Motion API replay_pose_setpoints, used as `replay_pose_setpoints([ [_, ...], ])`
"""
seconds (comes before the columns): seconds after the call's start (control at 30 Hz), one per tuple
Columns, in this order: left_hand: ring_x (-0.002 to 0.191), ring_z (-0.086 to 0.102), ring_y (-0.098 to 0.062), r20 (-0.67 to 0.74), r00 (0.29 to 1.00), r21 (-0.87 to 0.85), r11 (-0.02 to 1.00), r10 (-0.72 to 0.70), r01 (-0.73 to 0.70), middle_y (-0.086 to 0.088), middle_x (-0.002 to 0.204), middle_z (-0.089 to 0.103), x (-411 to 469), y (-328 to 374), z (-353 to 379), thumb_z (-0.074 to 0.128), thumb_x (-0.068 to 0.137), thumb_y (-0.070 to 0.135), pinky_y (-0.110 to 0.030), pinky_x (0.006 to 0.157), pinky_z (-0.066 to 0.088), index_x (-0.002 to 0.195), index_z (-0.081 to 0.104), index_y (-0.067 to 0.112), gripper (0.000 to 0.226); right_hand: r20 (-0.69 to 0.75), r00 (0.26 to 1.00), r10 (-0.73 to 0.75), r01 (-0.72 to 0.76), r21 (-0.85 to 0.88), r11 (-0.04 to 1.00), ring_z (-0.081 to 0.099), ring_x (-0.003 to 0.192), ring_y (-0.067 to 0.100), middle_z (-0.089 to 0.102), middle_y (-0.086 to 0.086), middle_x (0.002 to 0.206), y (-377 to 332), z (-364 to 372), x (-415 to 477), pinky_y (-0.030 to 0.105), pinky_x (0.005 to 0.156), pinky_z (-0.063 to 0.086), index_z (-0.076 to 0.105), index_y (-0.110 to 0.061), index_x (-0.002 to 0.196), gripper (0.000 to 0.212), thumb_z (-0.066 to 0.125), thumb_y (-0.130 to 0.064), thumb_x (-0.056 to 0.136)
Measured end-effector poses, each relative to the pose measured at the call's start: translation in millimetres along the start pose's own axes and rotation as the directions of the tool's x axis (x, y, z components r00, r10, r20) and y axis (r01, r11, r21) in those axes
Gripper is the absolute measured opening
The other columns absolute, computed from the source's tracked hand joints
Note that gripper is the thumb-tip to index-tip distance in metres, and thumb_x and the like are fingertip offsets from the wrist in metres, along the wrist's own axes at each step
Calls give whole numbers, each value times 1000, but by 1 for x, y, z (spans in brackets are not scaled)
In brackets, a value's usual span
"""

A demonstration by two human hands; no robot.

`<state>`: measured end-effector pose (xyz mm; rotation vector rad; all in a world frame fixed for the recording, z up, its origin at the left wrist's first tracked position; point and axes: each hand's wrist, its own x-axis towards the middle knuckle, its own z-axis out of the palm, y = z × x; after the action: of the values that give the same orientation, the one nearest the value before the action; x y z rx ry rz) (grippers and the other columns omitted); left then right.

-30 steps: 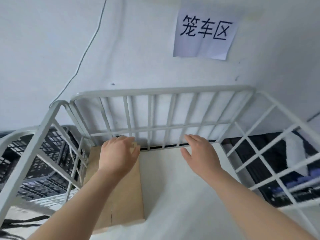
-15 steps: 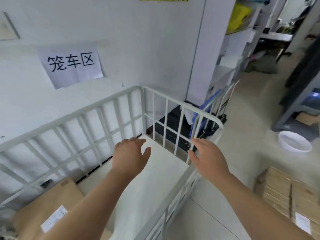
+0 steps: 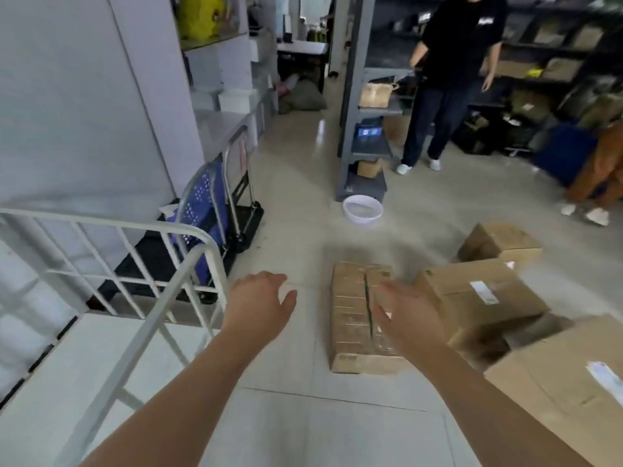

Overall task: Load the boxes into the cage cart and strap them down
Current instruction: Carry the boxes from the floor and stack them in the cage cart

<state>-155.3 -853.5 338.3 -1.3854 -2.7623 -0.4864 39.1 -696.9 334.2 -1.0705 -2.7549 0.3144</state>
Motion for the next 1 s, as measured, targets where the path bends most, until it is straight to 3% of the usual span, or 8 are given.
replay_pose_setpoints([
  [0.2, 102, 58, -18, 110, 987, 28, 992, 120, -123, 5, 115, 65, 64, 125, 72, 41, 94, 48, -32, 87, 43, 123, 59, 28, 39, -12, 986, 164, -163, 29, 986, 55, 108, 20, 59, -7, 115, 143, -18, 0, 34, 87, 48, 46, -29, 132, 37, 39, -36, 96],
  [0.37, 99, 59, -18, 216, 945, 38, 966, 243, -257, 4, 112, 65, 109, 206, 117, 41, 94, 46, -32, 88, 47, 122, 59, 28, 38, -83, 927, 365, -357, 100, 929, 54, 82, 19, 53, -9, 79, 232, -23, -5, 29, 68, 42, 56, -24, 91, 9, 50, -30, 91],
  [0.47, 93, 59, -18, 268, 914, 44, 943, 305, -328, 4, 102, 66, 139, 249, 142, 41, 93, 44, -31, 83, 47, 112, 62, 26, 34, -125, 874, 470, -459, 110, 882, 58, 91, 22, 66, 1, 95, 276, -19, -1, 27, 73, 41, 64, -14, 103, 19, 57, -25, 90],
  [0.6, 90, 60, -16, 313, 866, 57, 902, 390, -428, 5, 97, 66, 191, 296, 179, 40, 93, 43, -31, 79, 50, 109, 62, 27, 32, -197, 799, 568, -536, 196, 821, 62, 86, 26, 70, 7, 90, 321, -15, 17, 27, 70, 38, 68, -10, 93, 10, 62, -13, 86],
  [0.7, 100, 61, -19, 330, 834, 11, 882, 442, -471, 2, 106, 68, 242, 326, 209, 42, 93, 44, -31, 83, 49, 119, 61, 25, 37, -139, 746, 652, -626, 190, 757, 59, 98, 25, 68, 7, 102, 362, -5, 48, 31, 81, 43, 65, -9, 113, 28, 52, -26, 93],
  [0.83, 92, 61, -19, 359, 787, -14, 846, 502, -534, 2, 100, 68, 310, 358, 248, 44, 92, 44, -29, 69, 43, 109, 64, 24, 33, -36, 650, 759, -736, 221, 640, 51, 120, 22, 60, 1, 127, 409, 8, 93, 34, 101, 41, 52, -17, 135, 45, 45, -35, 95],
  [0.93, 91, 64, -21, 373, 750, -49, 819, 546, -572, 2, 97, 68, 359, 380, 284, 44, 90, 42, -29, 68, 45, 106, 64, 24, 31, -13, 594, 805, -778, 244, 578, 51, 118, 22, 60, 0, 124, 442, 24, 124, 34, 99, 42, 51, -18, 137, 46, 44, -35, 95],
  [1.0, 99, 62, -22, 386, 728, -43, 799, 567, -600, 1, 109, 68, 388, 395, 311, 44, 92, 42, -32, 79, 49, 123, 60, 23, 40, -5, 558, 830, -803, 249, 542, 53, 113, 22, 62, 0, 118, 465, 38, 144, 35, 95, 46, 52, -18, 134, 44, 43, -35, 94],
])
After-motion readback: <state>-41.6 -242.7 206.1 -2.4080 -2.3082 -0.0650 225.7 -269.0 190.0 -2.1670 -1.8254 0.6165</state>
